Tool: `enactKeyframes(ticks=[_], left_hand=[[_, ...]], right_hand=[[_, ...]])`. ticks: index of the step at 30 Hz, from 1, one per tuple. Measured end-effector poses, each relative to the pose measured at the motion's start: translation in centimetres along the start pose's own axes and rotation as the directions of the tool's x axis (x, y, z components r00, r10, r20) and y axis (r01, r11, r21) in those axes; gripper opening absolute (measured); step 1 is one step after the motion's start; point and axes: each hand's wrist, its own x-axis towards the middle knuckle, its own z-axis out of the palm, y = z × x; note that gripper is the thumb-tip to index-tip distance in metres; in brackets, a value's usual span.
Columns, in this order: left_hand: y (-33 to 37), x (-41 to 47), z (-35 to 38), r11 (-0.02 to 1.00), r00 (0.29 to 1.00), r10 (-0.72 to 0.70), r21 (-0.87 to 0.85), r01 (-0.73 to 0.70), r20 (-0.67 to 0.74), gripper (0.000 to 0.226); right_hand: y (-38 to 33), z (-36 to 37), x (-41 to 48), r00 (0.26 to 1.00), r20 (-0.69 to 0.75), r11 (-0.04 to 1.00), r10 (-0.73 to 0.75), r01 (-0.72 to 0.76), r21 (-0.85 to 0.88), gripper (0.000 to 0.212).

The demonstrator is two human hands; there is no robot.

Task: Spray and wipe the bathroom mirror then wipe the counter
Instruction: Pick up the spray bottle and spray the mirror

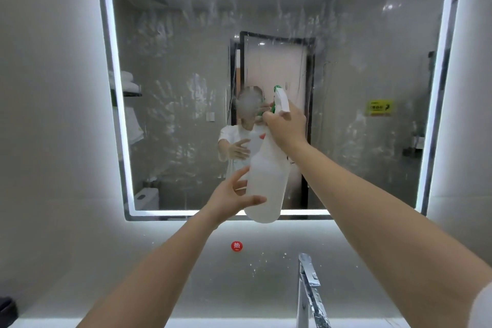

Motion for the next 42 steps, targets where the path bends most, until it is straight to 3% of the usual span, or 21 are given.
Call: enactKeyframes(ticks=[5, 8, 13, 19, 21, 25, 28, 32, 38, 42], left_hand=[[-0.3, -0.4, -1.2, 1.000, 1.000, 0.000, 0.008, 0.000, -0.019, 0.085], [-0.5, -0.8, -2.2, 1.000, 1.000, -0.004, -0.003, 0.004, -0.027, 0.083], [-0.7, -1.6, -4.2, 1.000, 0.998, -0.017, 0.002, 0.017, -0.056, 0.089], [-1.4, -3.5, -7.0, 0.999, 0.991, -0.021, 0.046, 0.027, -0.131, 0.066], [-2.1, -4.3, -8.1, 0.998, 0.988, -0.023, 0.050, 0.031, -0.150, 0.067], [-3.0, -5.8, -10.5, 0.997, 0.980, -0.045, 0.045, 0.055, -0.192, 0.072], [-3.0, -7.1, -11.9, 0.995, 0.967, -0.061, 0.057, 0.077, -0.247, 0.067], [-3.5, -8.6, -13.4, 0.990, 0.956, -0.079, 0.086, 0.108, -0.282, 0.066], [-4.9, -10.0, -15.2, 0.983, 0.935, -0.135, 0.073, 0.168, -0.329, 0.070], [-5.6, -10.9, -15.3, 0.981, 0.931, -0.155, 0.061, 0.185, -0.330, 0.080]], right_hand=[[-0.4, 1.5, 0.0, 0.999, 0.035, 0.999, 0.010, -0.009, -0.034, 0.015], [-1.3, 2.0, -0.6, 0.999, 0.043, 1.000, -0.007, 0.007, 0.006, 0.004], [-2.3, 3.8, -0.7, 0.998, 0.055, 0.997, -0.044, 0.040, 0.064, 0.006], [-3.8, 7.3, -1.4, 0.989, 0.132, 0.997, -0.066, 0.060, 0.047, 0.005], [-4.1, 8.8, -1.7, 0.984, 0.168, 0.998, -0.056, 0.048, 0.051, 0.001], [-4.8, 11.4, -2.6, 0.971, 0.237, 0.986, -0.016, -0.024, 0.165, 0.013], [-5.6, 13.1, -3.1, 0.965, 0.261, 0.977, -0.028, -0.029, 0.212, 0.006], [-6.7, 15.2, -4.0, 0.951, 0.301, 0.987, -0.073, 0.026, 0.159, 0.003], [-6.7, 17.4, -4.9, 0.929, 0.364, 0.985, -0.063, 0.000, 0.171, 0.011], [-6.3, 18.6, -5.6, 0.913, 0.404, 0.981, -0.046, -0.036, 0.192, 0.004]])
